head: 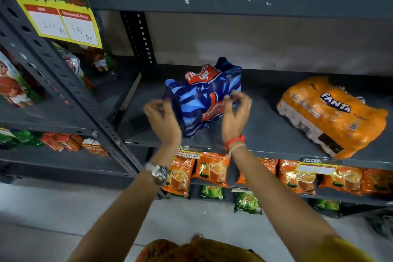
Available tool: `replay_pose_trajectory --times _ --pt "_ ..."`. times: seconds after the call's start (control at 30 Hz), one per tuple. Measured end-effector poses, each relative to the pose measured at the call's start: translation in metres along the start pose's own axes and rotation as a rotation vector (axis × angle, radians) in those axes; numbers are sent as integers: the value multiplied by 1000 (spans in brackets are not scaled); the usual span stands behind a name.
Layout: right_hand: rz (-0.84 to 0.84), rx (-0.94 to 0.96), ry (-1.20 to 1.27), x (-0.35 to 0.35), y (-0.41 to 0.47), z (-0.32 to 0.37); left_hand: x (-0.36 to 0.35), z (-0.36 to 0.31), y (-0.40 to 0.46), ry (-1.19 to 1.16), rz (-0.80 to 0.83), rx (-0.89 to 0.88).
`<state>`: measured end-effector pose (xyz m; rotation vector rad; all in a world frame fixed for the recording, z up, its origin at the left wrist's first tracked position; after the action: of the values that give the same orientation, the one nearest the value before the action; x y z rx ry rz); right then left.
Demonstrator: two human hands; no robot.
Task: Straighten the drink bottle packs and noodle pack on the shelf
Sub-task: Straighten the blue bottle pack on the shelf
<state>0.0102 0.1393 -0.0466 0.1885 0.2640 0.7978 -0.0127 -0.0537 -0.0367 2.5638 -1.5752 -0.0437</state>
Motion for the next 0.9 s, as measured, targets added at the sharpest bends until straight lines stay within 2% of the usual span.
replay_pose_trajectory --times 0.1,0.2,0.33,0.57,0.9 --pt "54 -179 -152 -8 51 -14 -19 16 -32 36 130 1" --pt "194 -330 -93 -14 67 -25 -28 18 -28 104 150 54" --pt "144 -257 -86 -4 54 -25 -23 20 -8 105 238 16" --pt "16 -69 -230 3 0 -17 0 26 43 154 470 -76" --pt "0 -85 -225 2 -31 -10 17 38 36 89 369 -107"
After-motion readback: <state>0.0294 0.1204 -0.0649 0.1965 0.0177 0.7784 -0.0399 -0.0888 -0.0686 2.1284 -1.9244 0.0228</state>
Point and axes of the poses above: each hand's wrist, its own y-axis towards the middle knuckle, its own x-axis out of the back of the hand, z = x × y, the point moved 5 cm from there along y, towards the middle knuckle, and after that the axes turned 7 degrees about y, right-handed, at the moved point
